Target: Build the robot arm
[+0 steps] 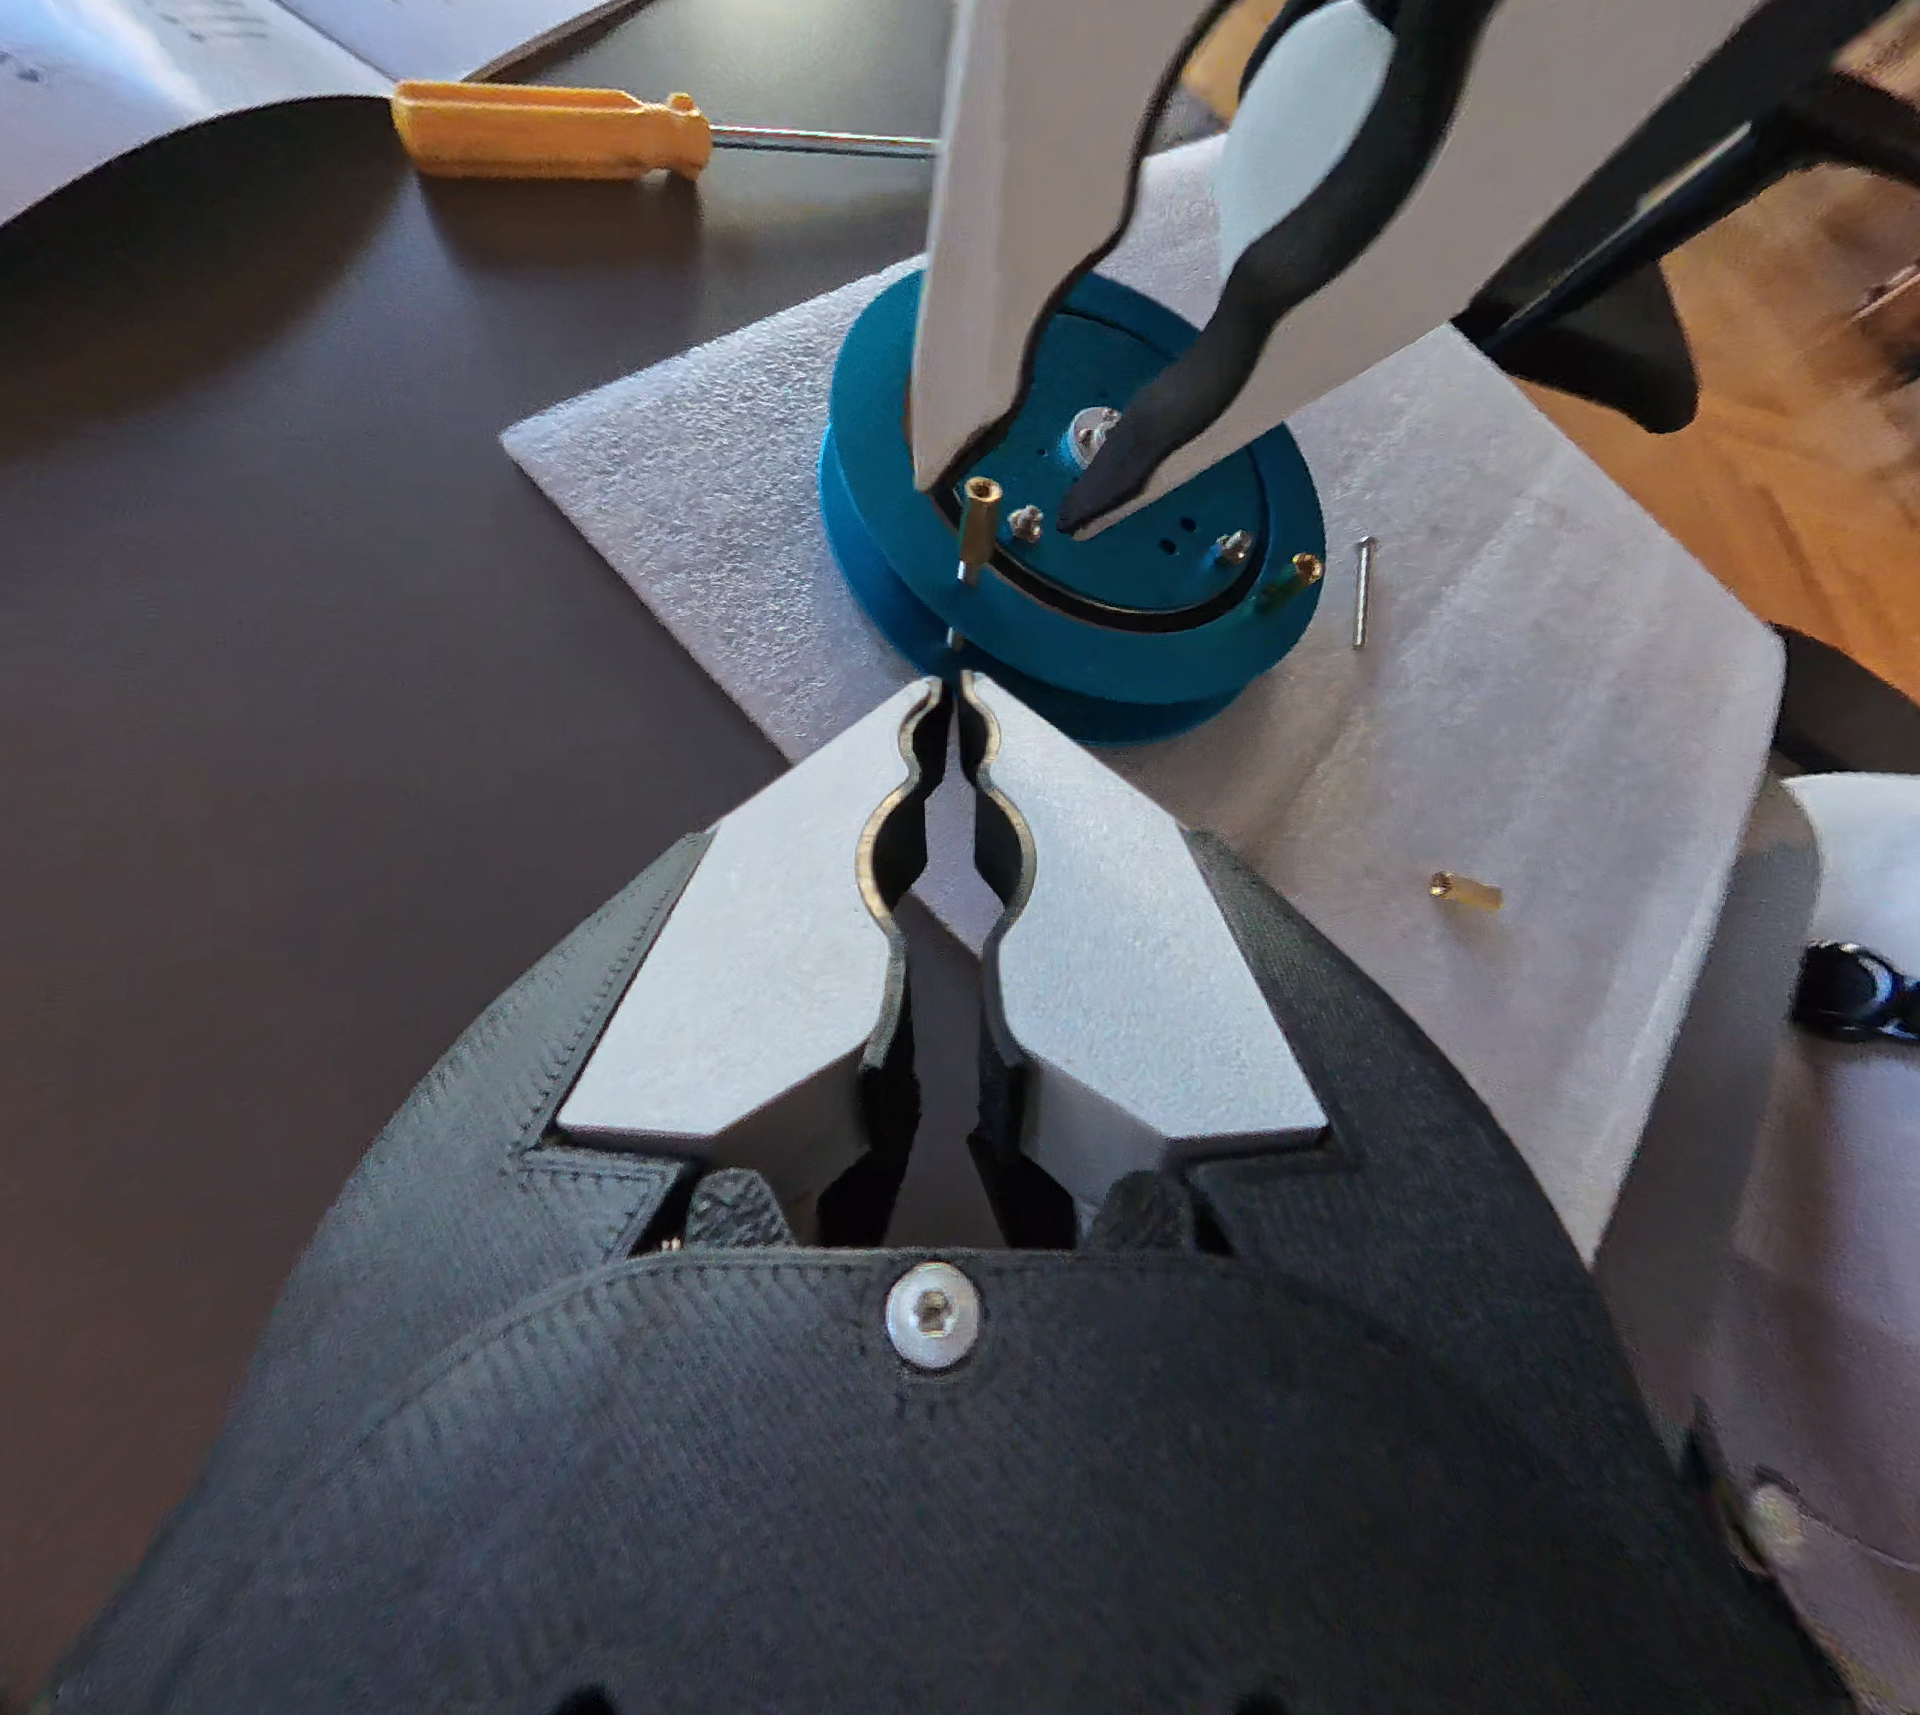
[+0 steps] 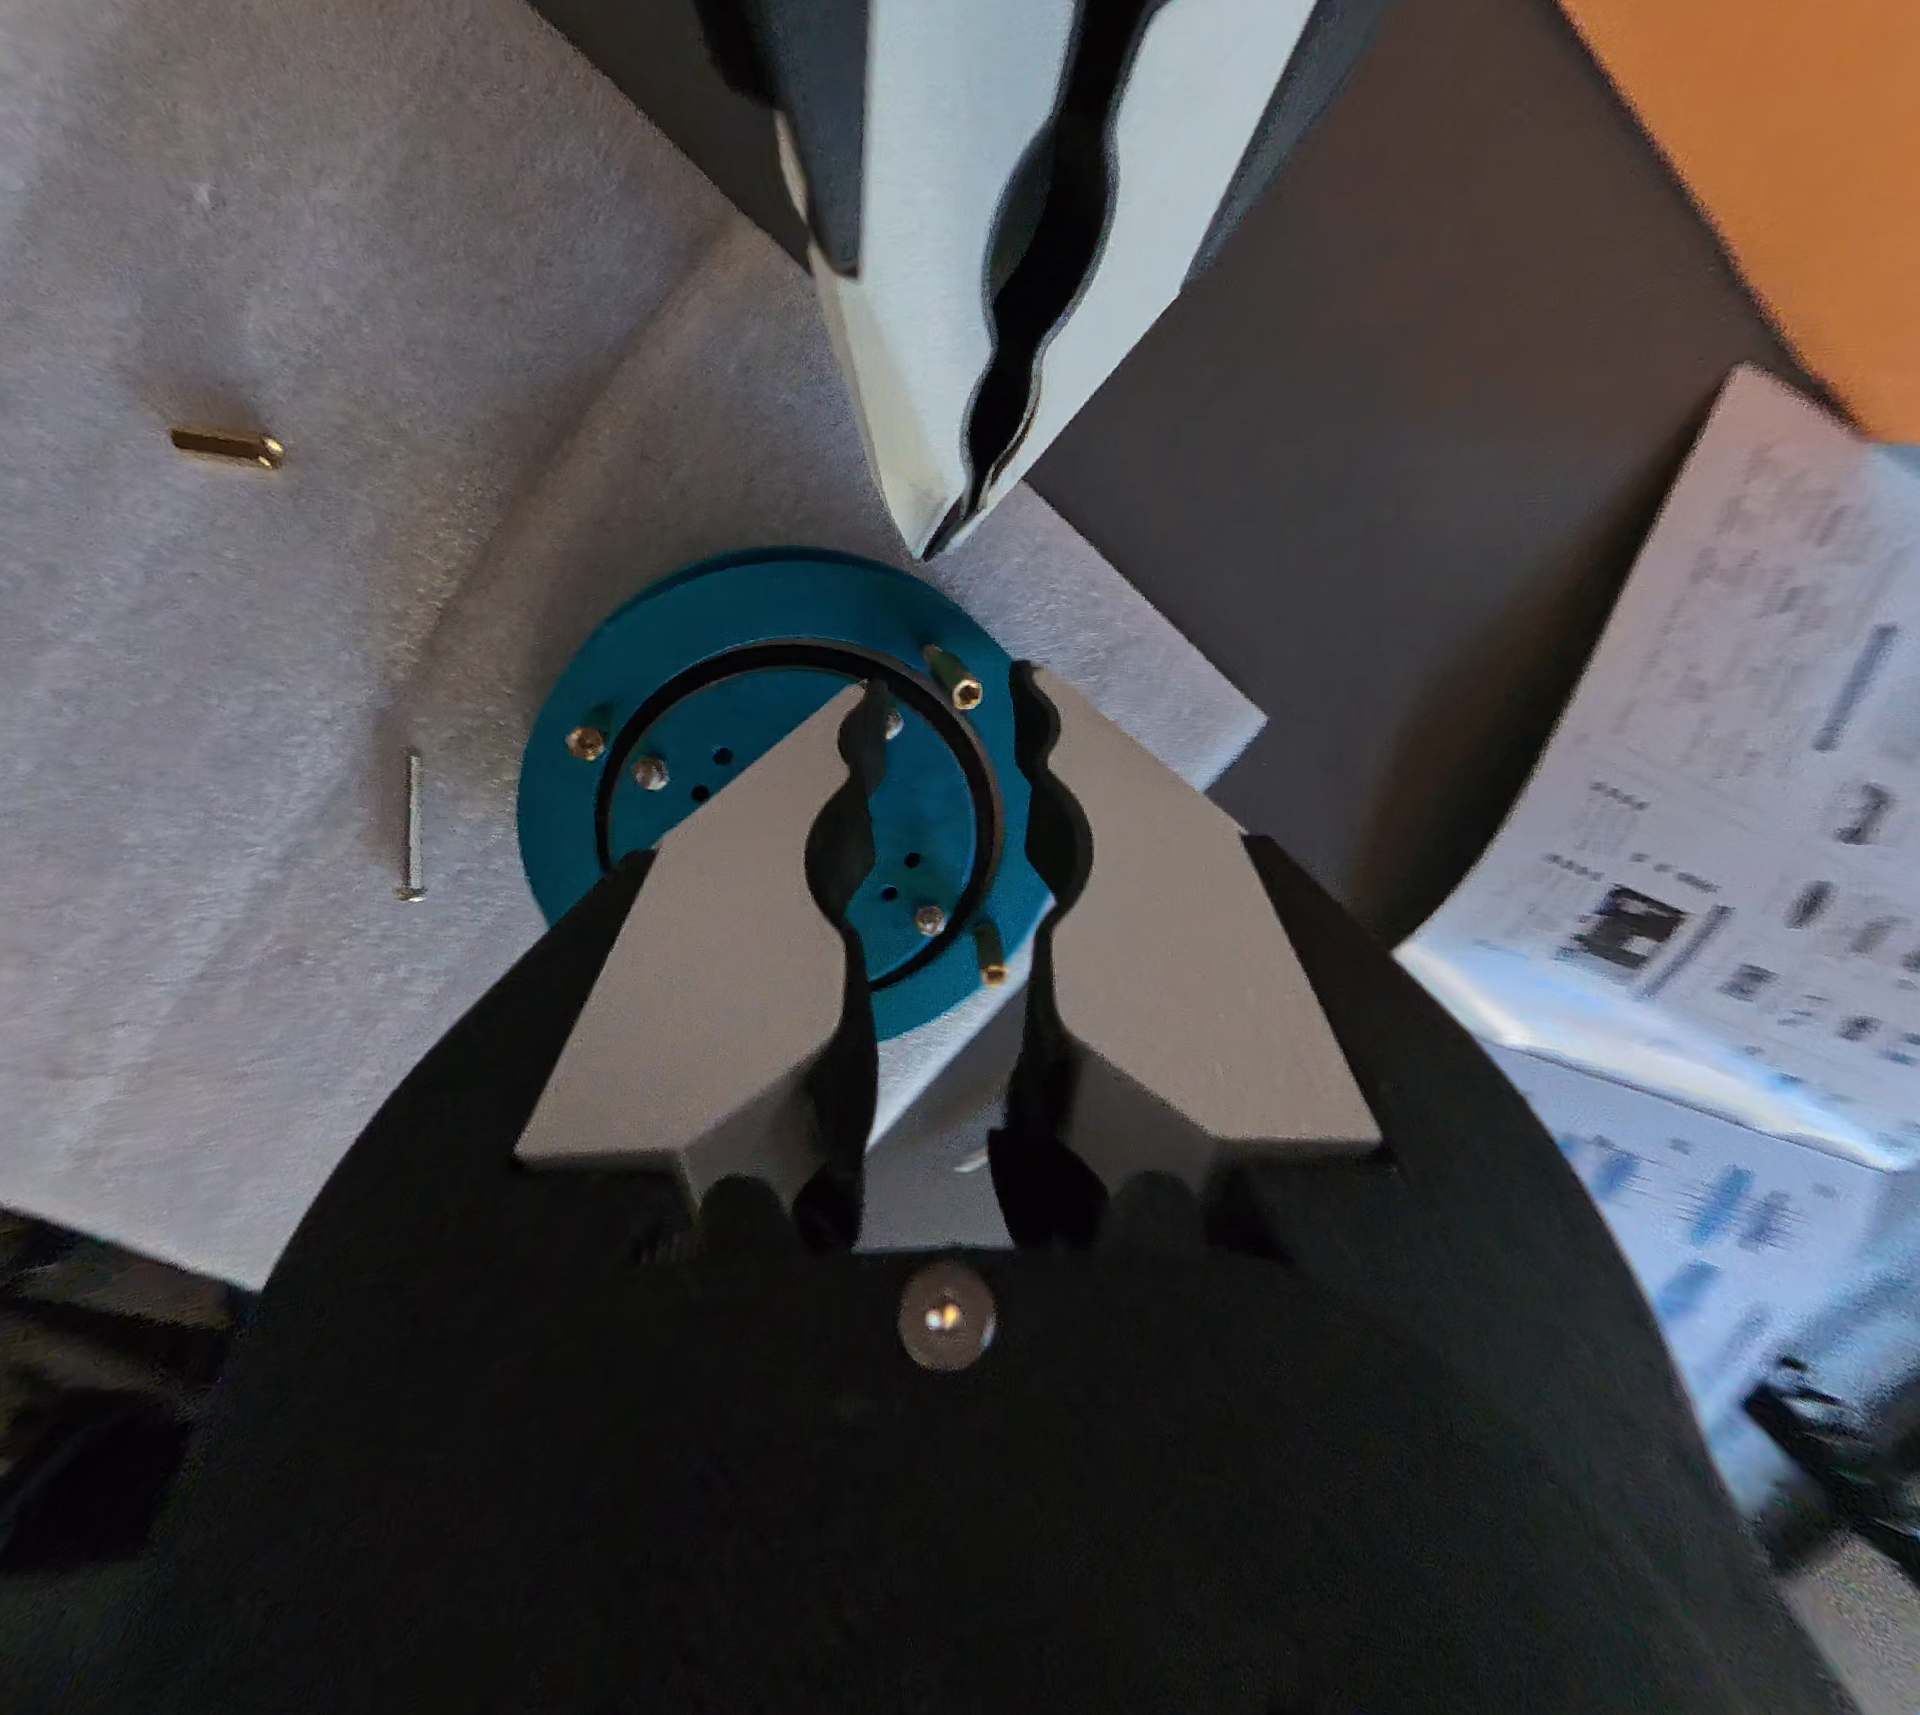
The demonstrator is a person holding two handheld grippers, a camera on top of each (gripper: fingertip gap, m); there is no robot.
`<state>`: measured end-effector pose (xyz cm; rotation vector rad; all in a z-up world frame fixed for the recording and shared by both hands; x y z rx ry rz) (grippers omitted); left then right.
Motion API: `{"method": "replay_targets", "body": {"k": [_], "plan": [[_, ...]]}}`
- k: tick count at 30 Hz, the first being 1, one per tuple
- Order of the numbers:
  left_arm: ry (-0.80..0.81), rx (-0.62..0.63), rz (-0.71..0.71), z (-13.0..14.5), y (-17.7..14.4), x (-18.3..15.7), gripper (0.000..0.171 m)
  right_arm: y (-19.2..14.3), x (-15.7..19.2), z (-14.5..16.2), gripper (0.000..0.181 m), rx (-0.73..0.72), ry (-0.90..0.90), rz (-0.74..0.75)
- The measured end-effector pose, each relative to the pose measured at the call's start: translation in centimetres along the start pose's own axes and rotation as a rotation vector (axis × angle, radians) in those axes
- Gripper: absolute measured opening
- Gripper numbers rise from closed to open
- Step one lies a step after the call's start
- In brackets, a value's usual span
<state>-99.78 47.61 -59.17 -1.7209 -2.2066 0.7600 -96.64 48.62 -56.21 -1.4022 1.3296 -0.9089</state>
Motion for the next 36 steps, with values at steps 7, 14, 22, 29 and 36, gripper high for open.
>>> {"method": "replay_targets", "body": {"k": [7,14,22,29,36], "plan": [[0.238,0.076,-0.058,0.3,1.5,-0.3,0.013,0.6,0.5,0.4,0.005,-0.011,0.137,-0.129],[0.381,0.075,-0.05,-0.3,2.2,0.6,0.004,0.4,0.1,1.3,0.005,-0.085,0.087,-0.063],[0.479,0.045,-0.017,-0.8,2.1,1.2,0.015,0.3,0.2,1.4,0.005,-0.159,0.095,-0.096],[0.488,0.073,0.077,-0.5,2.6,0.7,0.011,0.3,0.1,1.5,0.005,-0.168,0.121,-0.127],[0.559,0.072,0.05,-0.4,2.6,0.4,0.005,0.4,0.2,1.5,0.005,-0.172,0.152,-0.107]]}}
Point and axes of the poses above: each gripper's, where its closed fingertips meet, y out along the fingers, z out of its underside, x = y × z across the jaws, the point moved 2 cm from there along -y, back along the fingers, and after that the axes turned 13 degrees about y, right-handed, at the moved point
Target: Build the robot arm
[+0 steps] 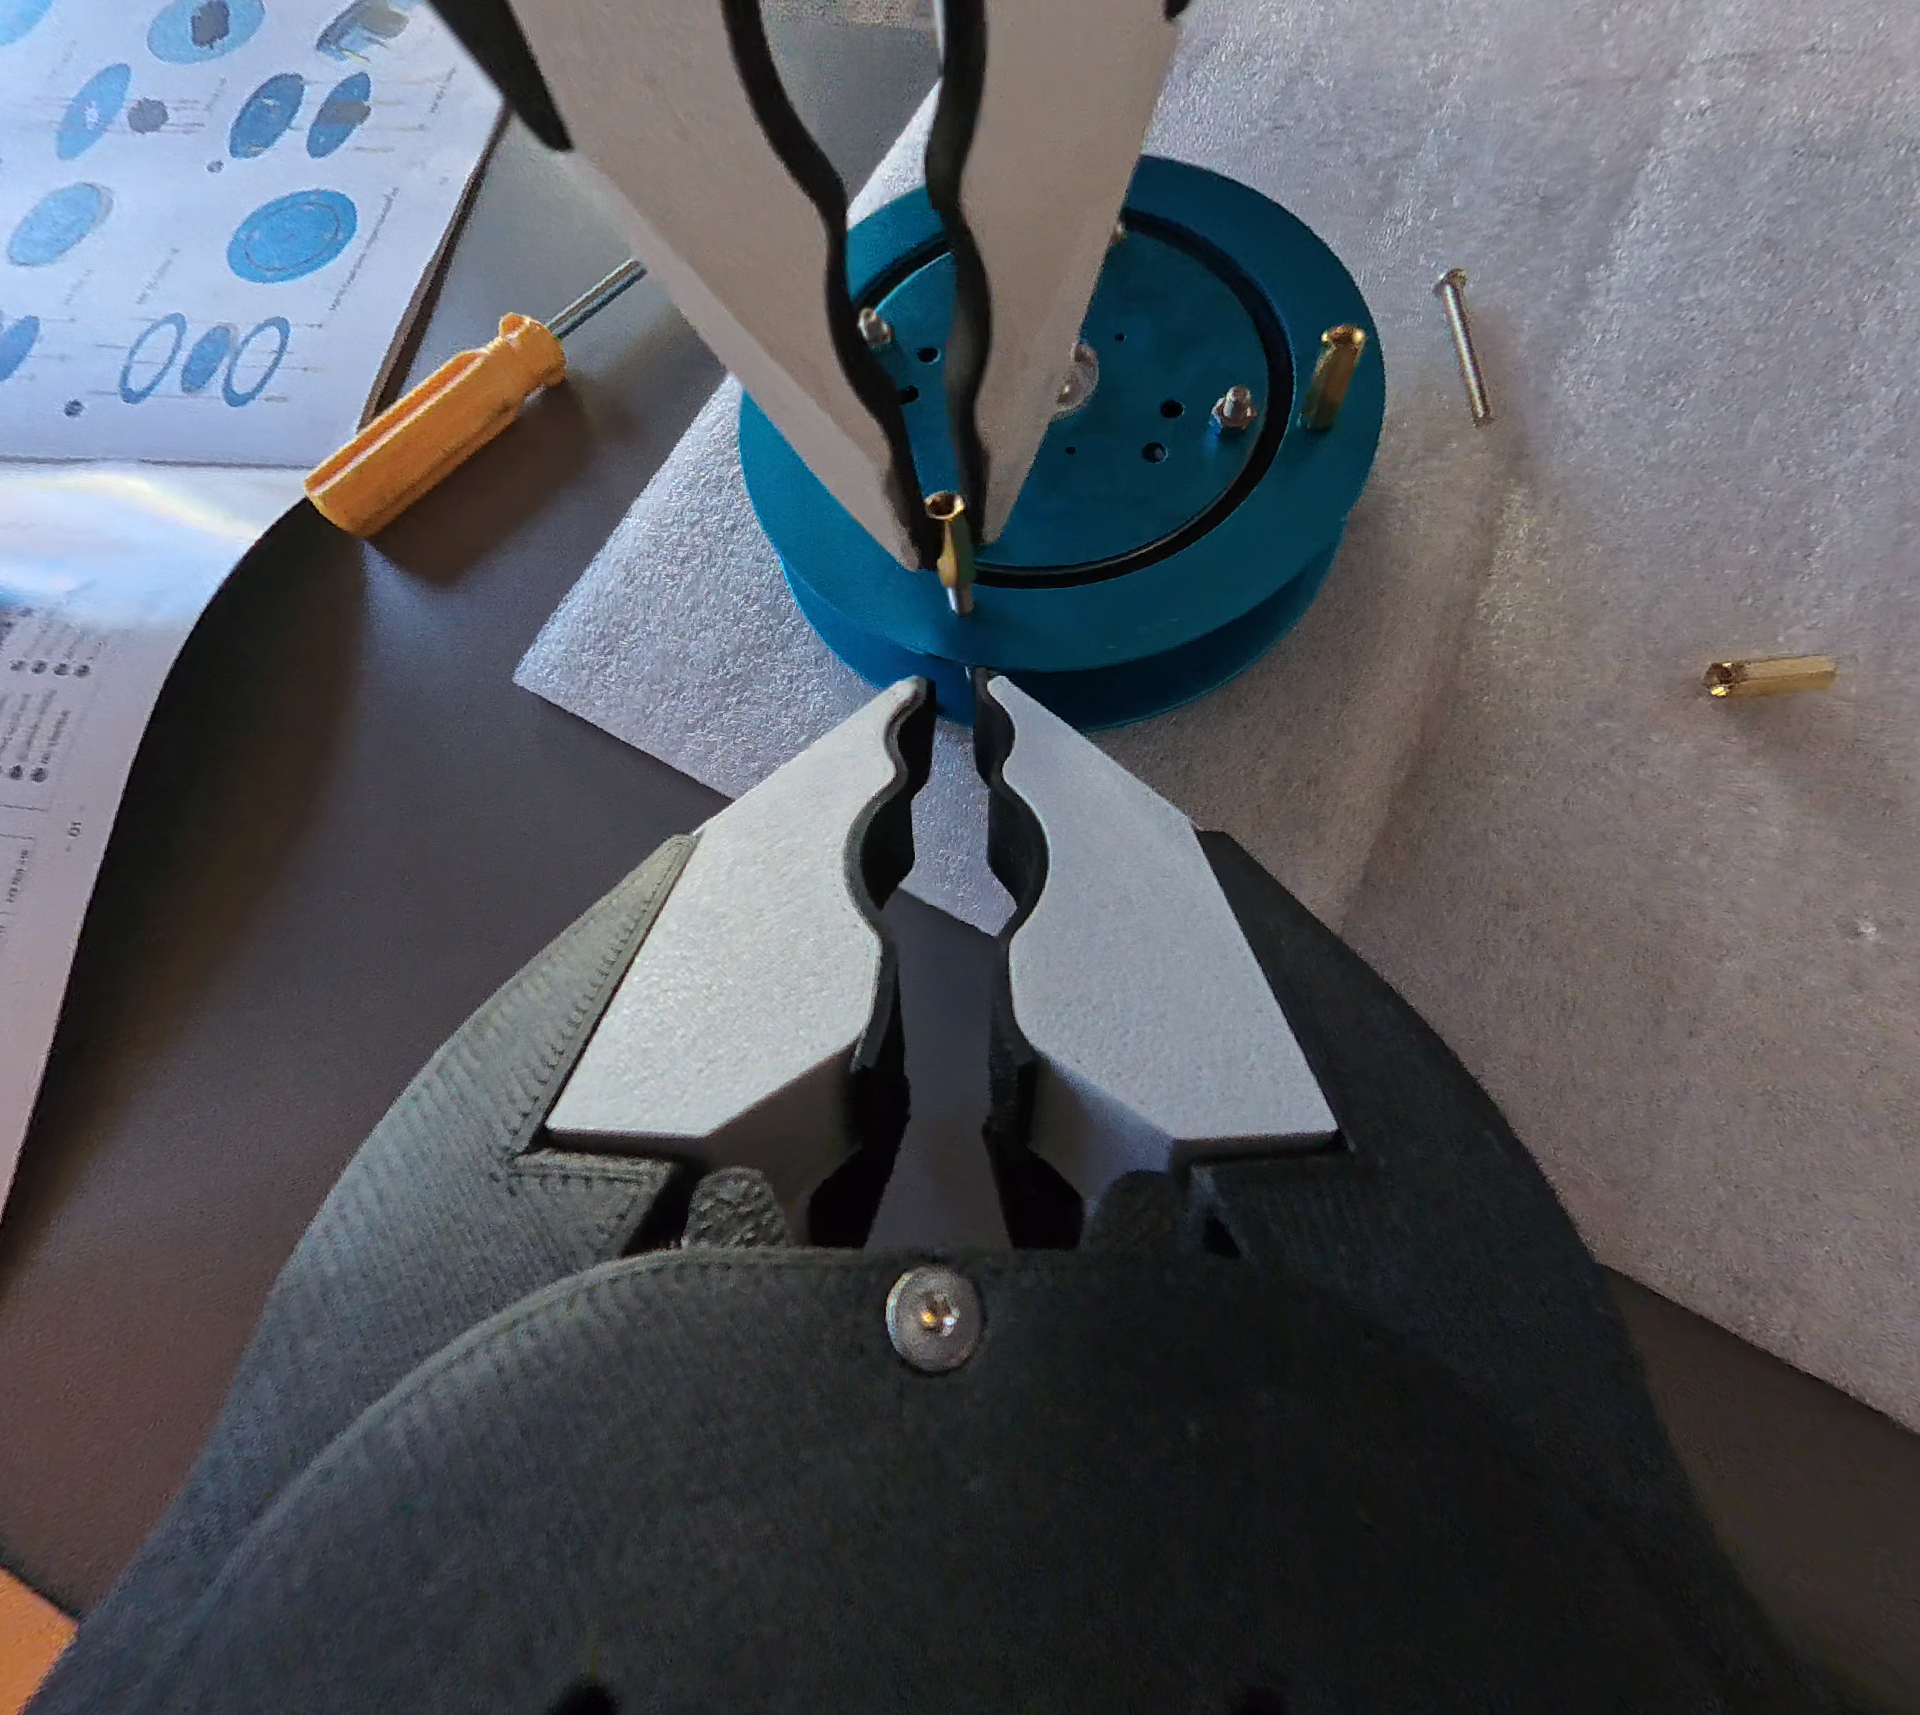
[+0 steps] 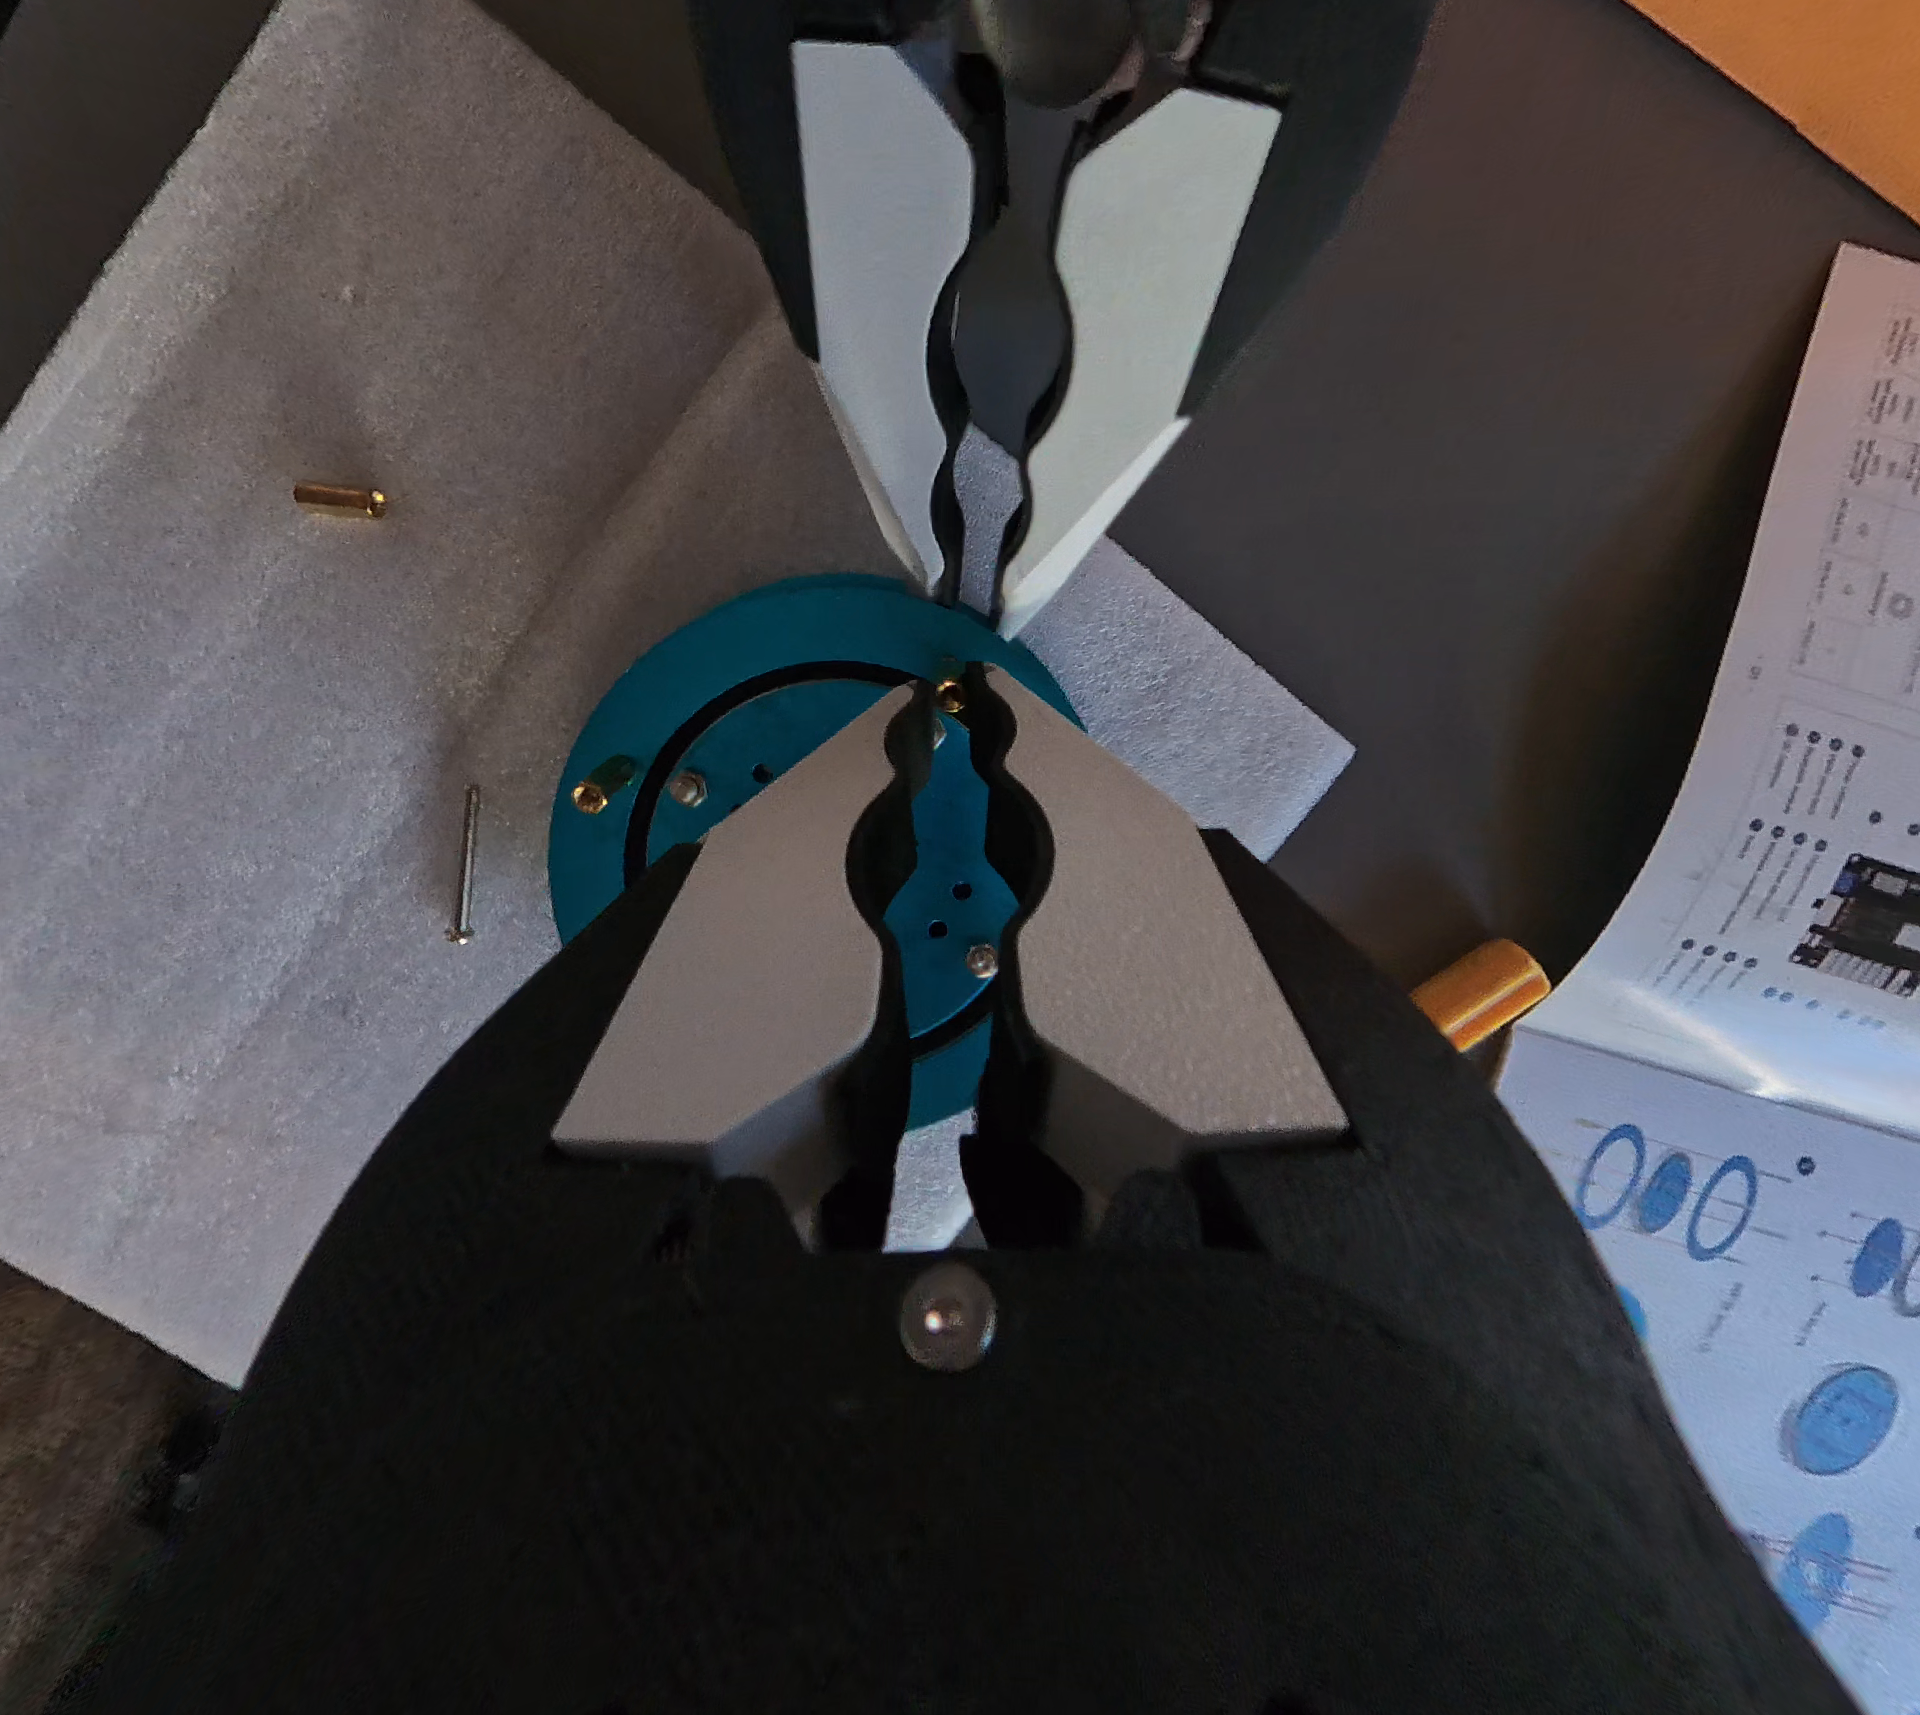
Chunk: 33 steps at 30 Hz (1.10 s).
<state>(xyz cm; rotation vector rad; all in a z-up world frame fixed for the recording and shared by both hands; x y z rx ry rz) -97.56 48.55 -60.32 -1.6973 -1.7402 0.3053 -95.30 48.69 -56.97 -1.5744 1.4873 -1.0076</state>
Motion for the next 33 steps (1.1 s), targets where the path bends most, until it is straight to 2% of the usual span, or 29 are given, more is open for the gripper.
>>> {"method": "replay_targets", "body": {"k": [7,14,16,20,27,33], "plan": [[0.018,0.012,-0.013,-0.1,0.1,-0.2,0.001,0.1,0.1,0.2,0.005,-0.072,0.075,0.061],[-0.152,-0.014,-0.013,-0.2,-0.9,-0.1,0.019,0.4,-0.1,0.5,0.005,-0.049,0.1,0.043],[-0.144,-0.024,-0.062,-0.4,-1.5,0.5,0.017,0.7,-0.2,0.7,0.005,-0.032,0.089,0.053],[-0.177,-0.135,-0.063,-1.9,-2.2,0.7,0.01,0.7,-0.1,0.5,0.004,-0.038,0.101,0.041],[-0.097,-0.096,-0.072,-1.7,-1.1,0.5,0.01,0.0,-0.1,0.4,0.007,-0.098,0.145,0.029],[-0.098,-0.107,-0.073,-1.7,-0.7,0.7,0.008,-0.4,-0.3,0.2,0.006,-0.121,0.151,0.045]]}}
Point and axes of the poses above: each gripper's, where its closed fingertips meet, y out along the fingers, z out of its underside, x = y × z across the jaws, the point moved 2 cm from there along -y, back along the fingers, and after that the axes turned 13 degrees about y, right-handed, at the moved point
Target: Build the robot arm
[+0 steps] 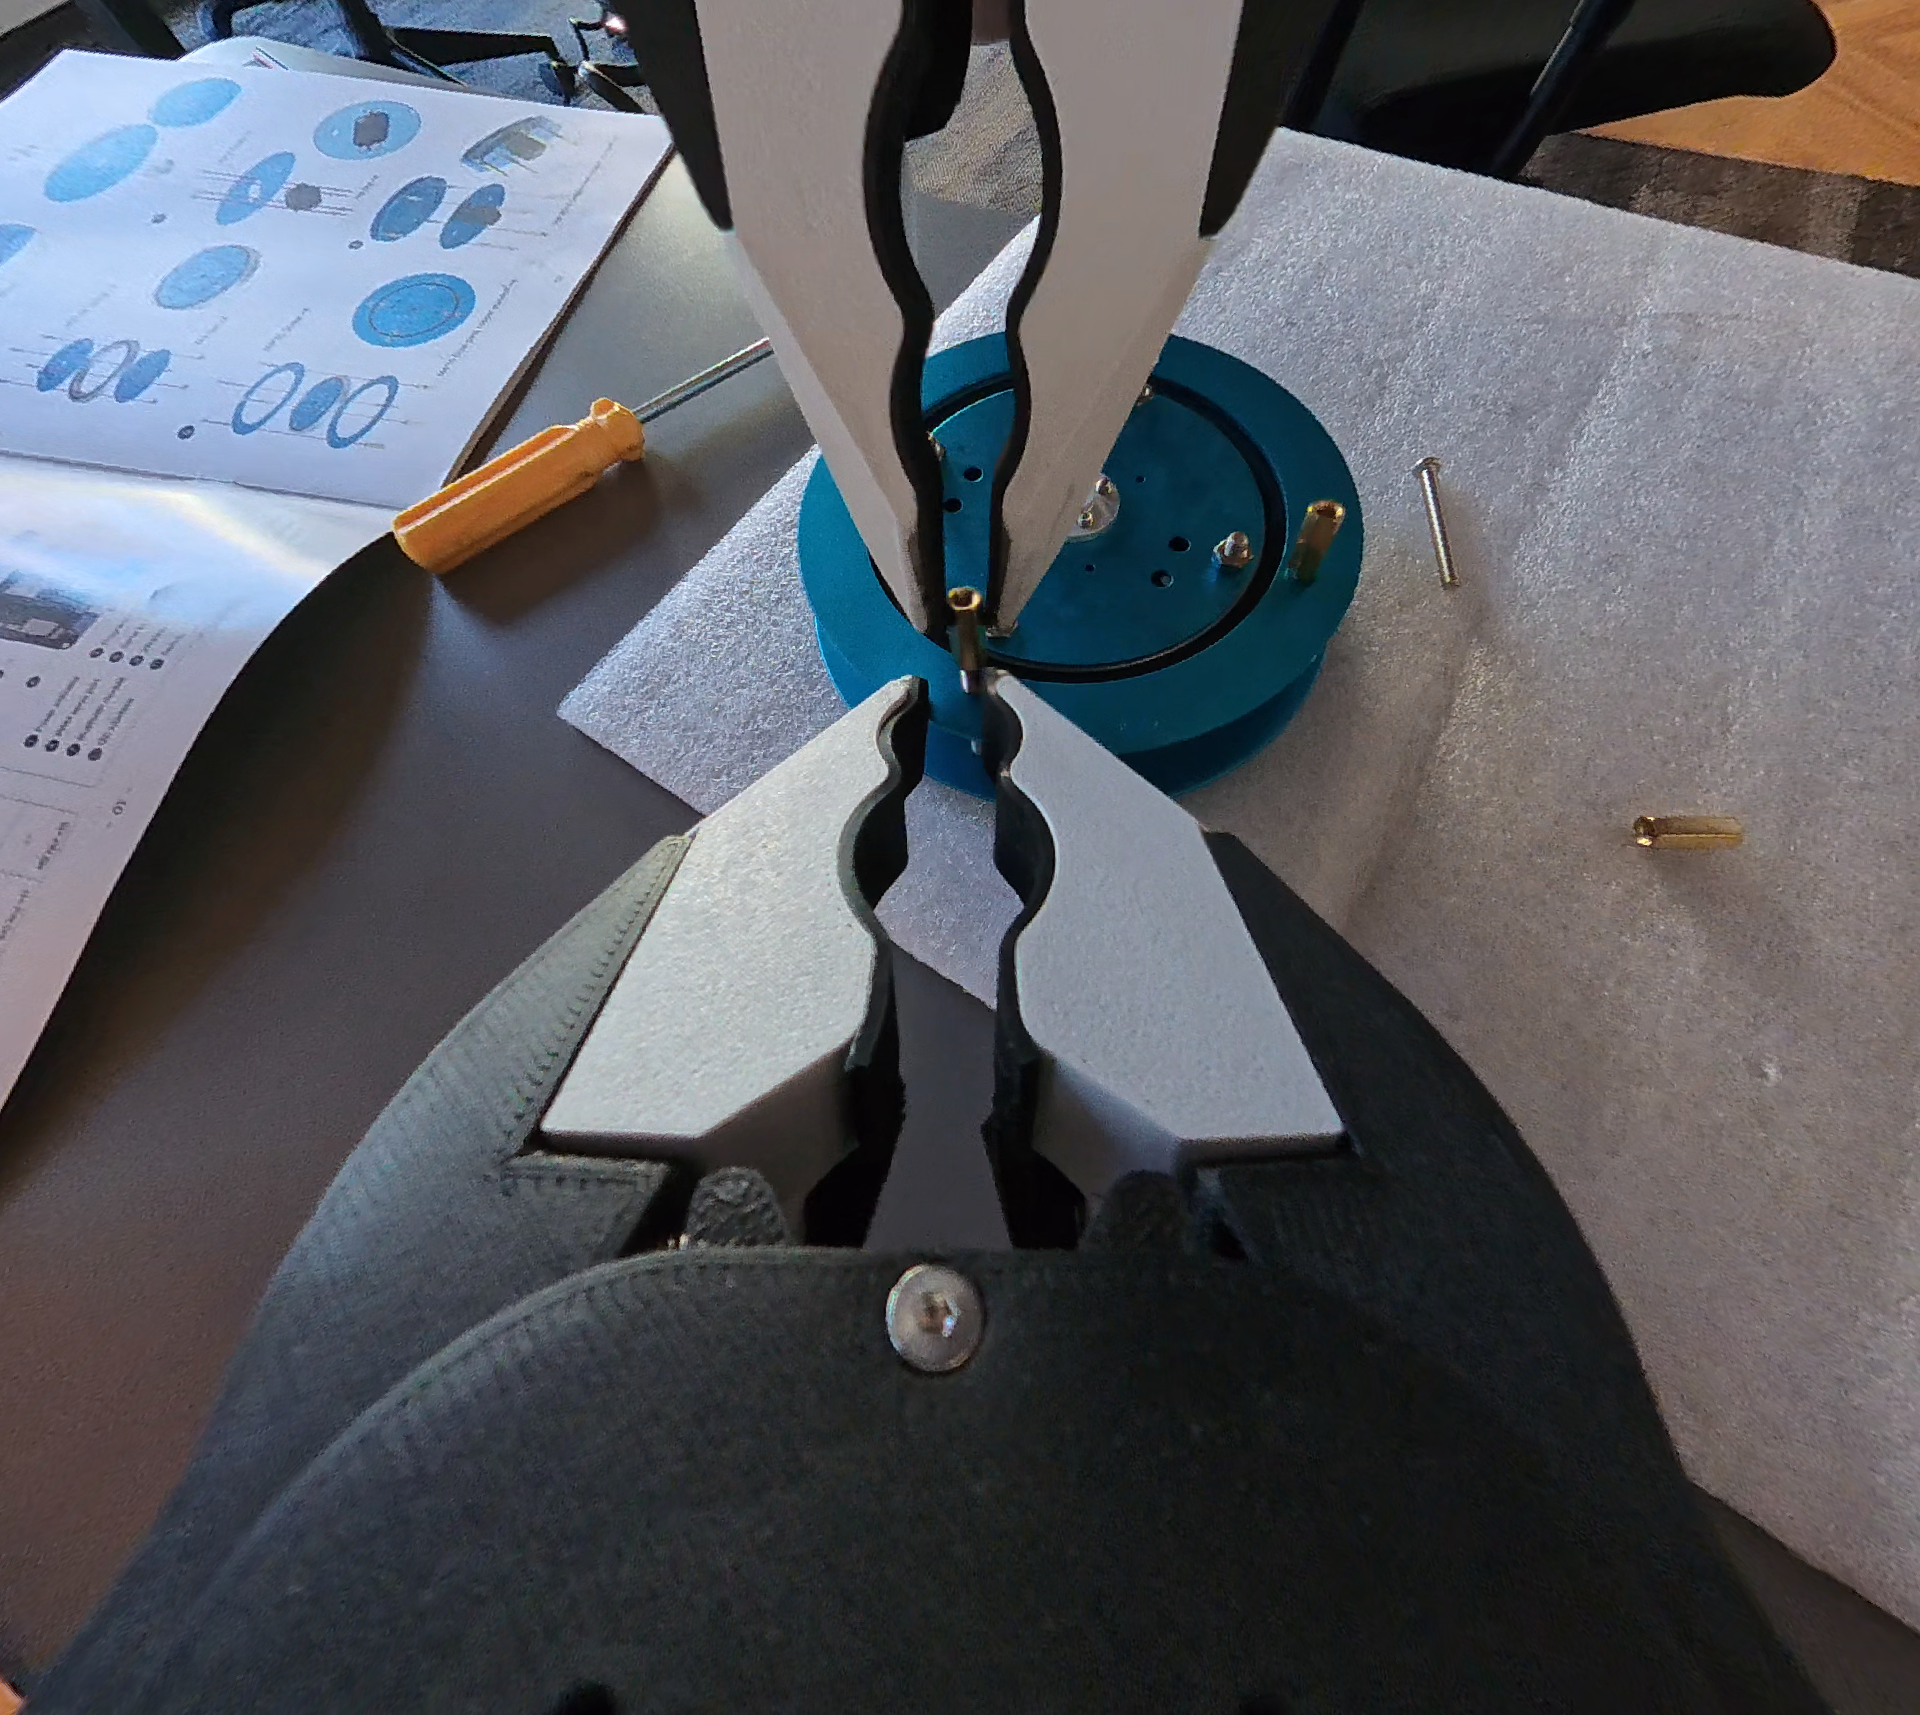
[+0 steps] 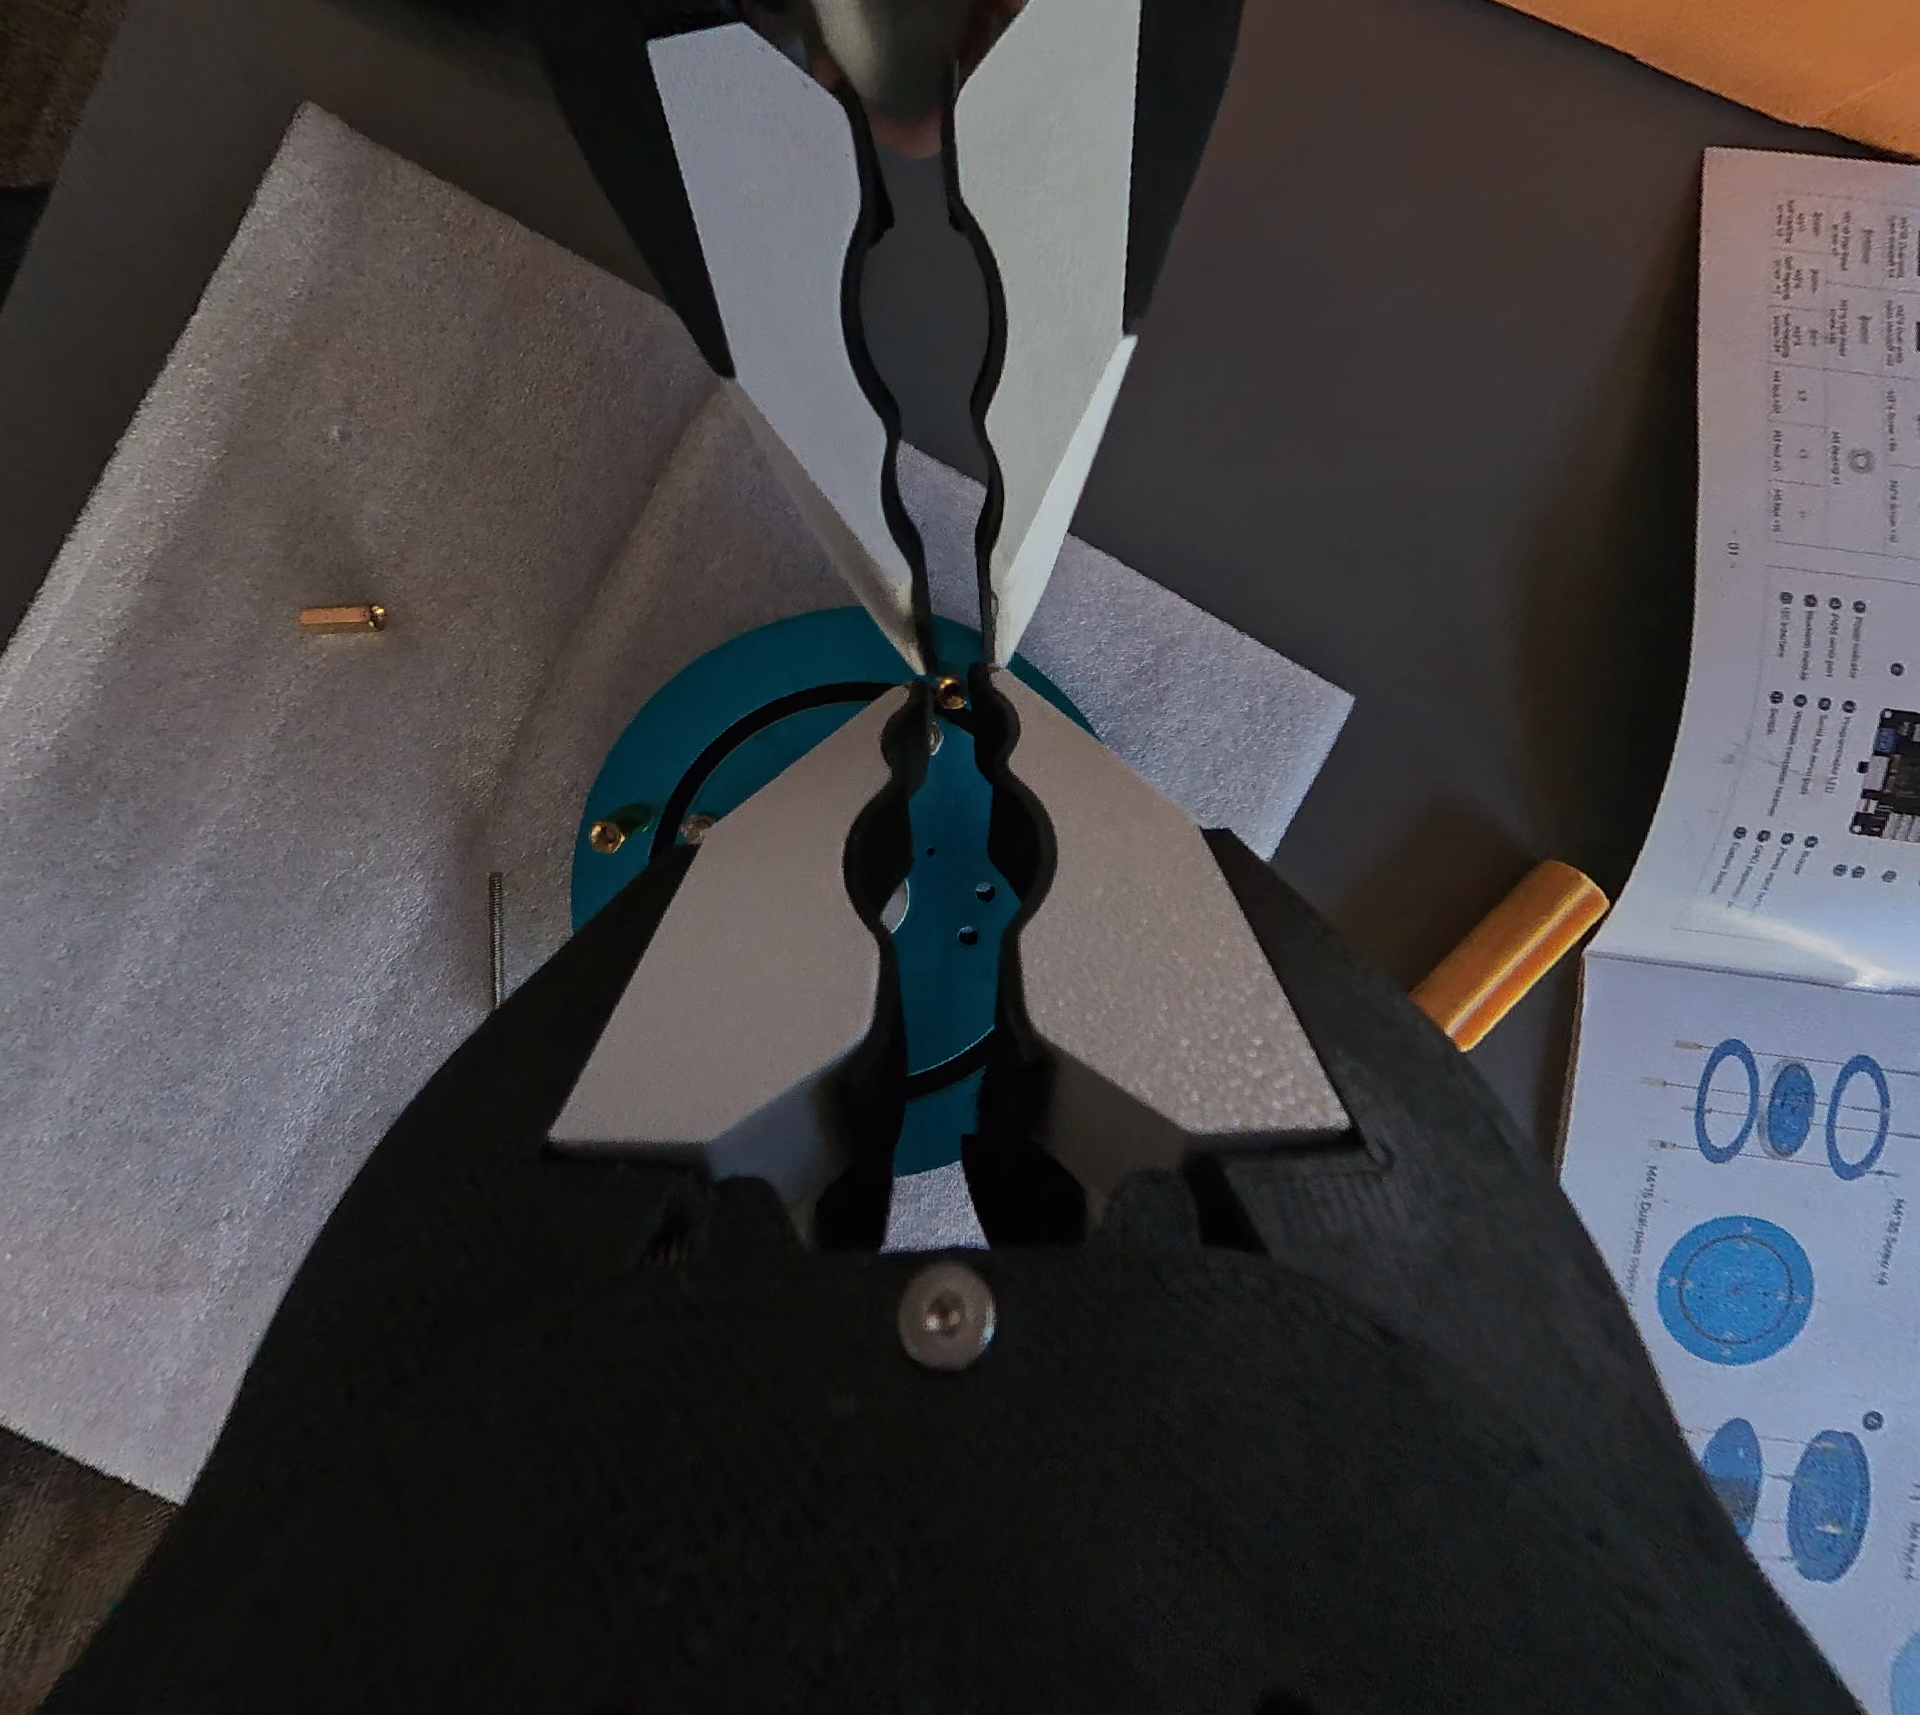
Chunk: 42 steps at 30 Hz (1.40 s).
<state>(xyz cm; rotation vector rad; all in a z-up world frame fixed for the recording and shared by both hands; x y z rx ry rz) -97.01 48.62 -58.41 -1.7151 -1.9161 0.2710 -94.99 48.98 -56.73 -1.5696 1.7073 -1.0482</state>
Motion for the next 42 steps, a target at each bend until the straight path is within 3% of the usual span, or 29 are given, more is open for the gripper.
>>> {"method": "replay_targets", "body": {"k": [10,14,18,38,42], "plan": [[0.039,0.006,-0.013,0.0,0.11,-0.3,0.001,0.2,-0.09,0.07,0.005,-0.006,0.127,0.052],[0.03,0.002,-0.008,-0.03,0.1,-0.28,0.001,-0.33,-0.32,-0.23,0.012,-0.013,0.046,0.106],[0.028,0.002,-0.008,-0.02,0.09,-0.27,0.001,-0.76,0.2,-0.53,0.005,0.0,0.046,0.027],[0.033,0.001,-0.002,-0.02,0.02,-0.43,0.001,-0.5,-0.19,-0.21,0.013,0.124,-0.053,0.006],[0.031,0.001,-0.001,-0.01,0.0,-0.43,0.001,-0.23,-0.27,-0.02,0.004,0.137,-0.078,0.016]]}}
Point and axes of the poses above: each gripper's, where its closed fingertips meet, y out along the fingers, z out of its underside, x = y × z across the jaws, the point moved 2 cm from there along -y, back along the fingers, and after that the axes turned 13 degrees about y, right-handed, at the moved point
